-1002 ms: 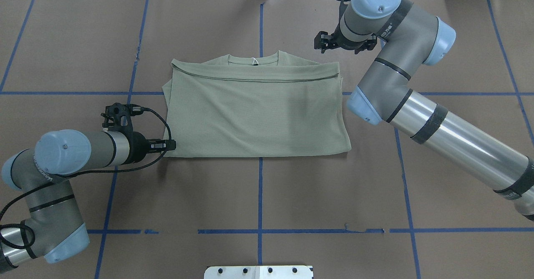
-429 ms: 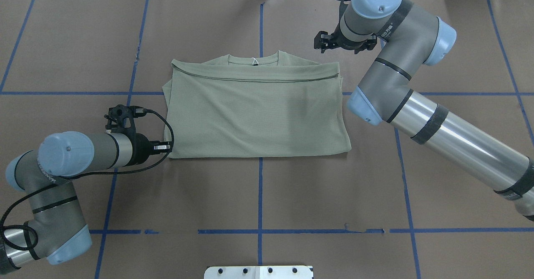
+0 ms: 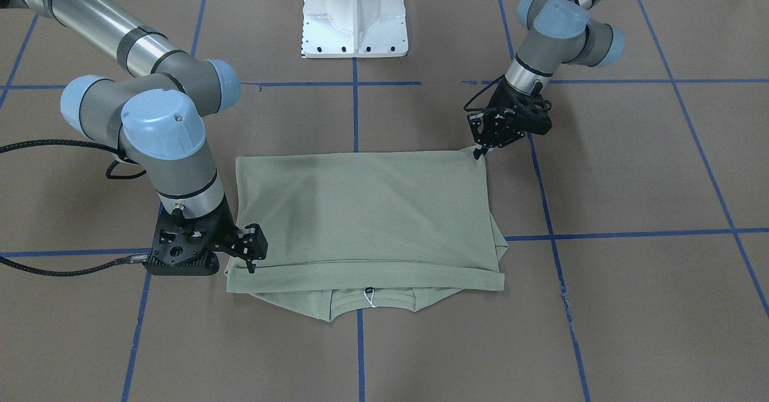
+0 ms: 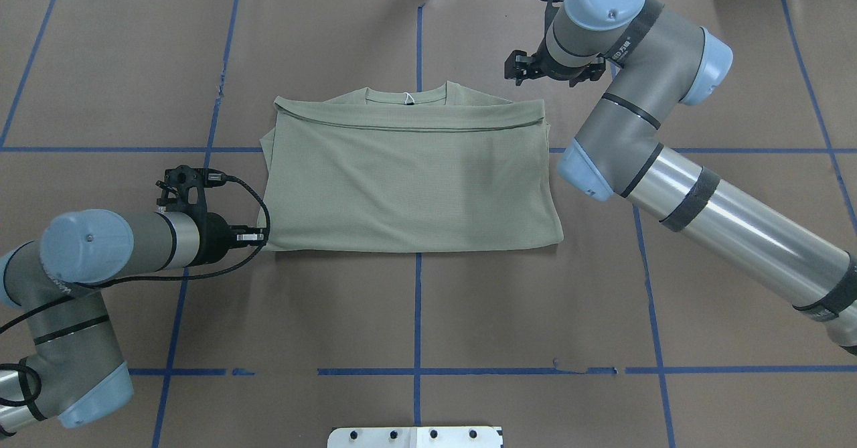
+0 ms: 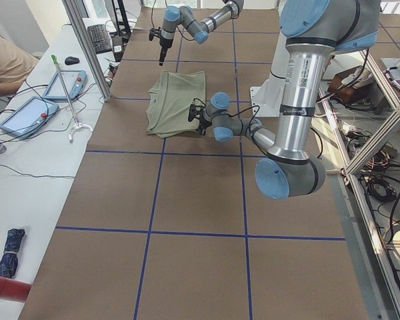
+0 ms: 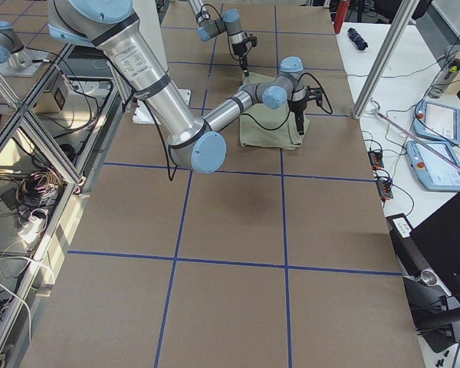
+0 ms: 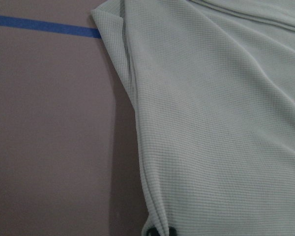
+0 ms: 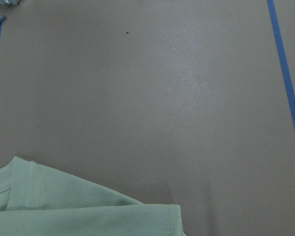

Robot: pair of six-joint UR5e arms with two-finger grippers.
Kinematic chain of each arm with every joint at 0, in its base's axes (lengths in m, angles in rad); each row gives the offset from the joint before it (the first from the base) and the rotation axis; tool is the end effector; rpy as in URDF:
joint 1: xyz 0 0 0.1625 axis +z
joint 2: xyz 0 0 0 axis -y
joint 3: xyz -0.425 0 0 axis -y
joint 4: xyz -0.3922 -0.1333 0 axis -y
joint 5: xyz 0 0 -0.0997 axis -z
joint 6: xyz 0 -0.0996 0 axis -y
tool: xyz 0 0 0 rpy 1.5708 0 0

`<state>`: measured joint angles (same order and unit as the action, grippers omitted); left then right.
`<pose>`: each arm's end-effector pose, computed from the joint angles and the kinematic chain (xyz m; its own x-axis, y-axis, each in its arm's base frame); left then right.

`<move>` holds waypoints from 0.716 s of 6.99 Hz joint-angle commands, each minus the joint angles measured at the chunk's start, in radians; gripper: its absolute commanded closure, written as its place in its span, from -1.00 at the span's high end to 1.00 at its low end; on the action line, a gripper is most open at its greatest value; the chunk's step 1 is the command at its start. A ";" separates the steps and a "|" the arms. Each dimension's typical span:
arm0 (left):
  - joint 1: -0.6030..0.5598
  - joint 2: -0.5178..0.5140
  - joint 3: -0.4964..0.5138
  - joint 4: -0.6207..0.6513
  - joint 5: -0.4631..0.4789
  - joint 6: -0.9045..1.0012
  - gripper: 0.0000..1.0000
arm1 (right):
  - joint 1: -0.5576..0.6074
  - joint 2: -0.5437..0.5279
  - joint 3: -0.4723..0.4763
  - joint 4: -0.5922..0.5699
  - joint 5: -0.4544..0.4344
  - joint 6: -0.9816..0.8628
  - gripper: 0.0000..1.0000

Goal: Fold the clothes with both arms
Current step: 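Drag the shirt edge away from the robot with the left gripper, rotating it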

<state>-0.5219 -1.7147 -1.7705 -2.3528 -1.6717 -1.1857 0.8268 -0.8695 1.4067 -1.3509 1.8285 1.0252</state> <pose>0.4262 -0.3873 0.4037 0.5027 0.1421 -0.8527 0.2464 0.9219 0.2988 -0.4284 -0.6248 0.2880 0.7285 0.0505 0.6832 -0.2514 0.9474 0.1981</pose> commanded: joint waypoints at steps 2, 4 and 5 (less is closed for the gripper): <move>-0.229 -0.081 0.191 0.010 0.006 0.287 -1.00 | 0.000 0.001 0.000 0.001 0.000 0.006 1.00; -0.373 -0.368 0.534 0.006 0.007 0.405 -1.00 | 0.000 0.001 0.003 0.001 0.000 0.012 1.00; -0.421 -0.475 0.675 0.006 0.009 0.447 -1.00 | -0.002 0.001 0.011 0.001 0.000 0.016 1.00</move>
<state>-0.8752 -2.0450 -1.2796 -2.3456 -1.6646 -0.7940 0.8264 -0.8687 1.4110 -1.3499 1.8285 1.0363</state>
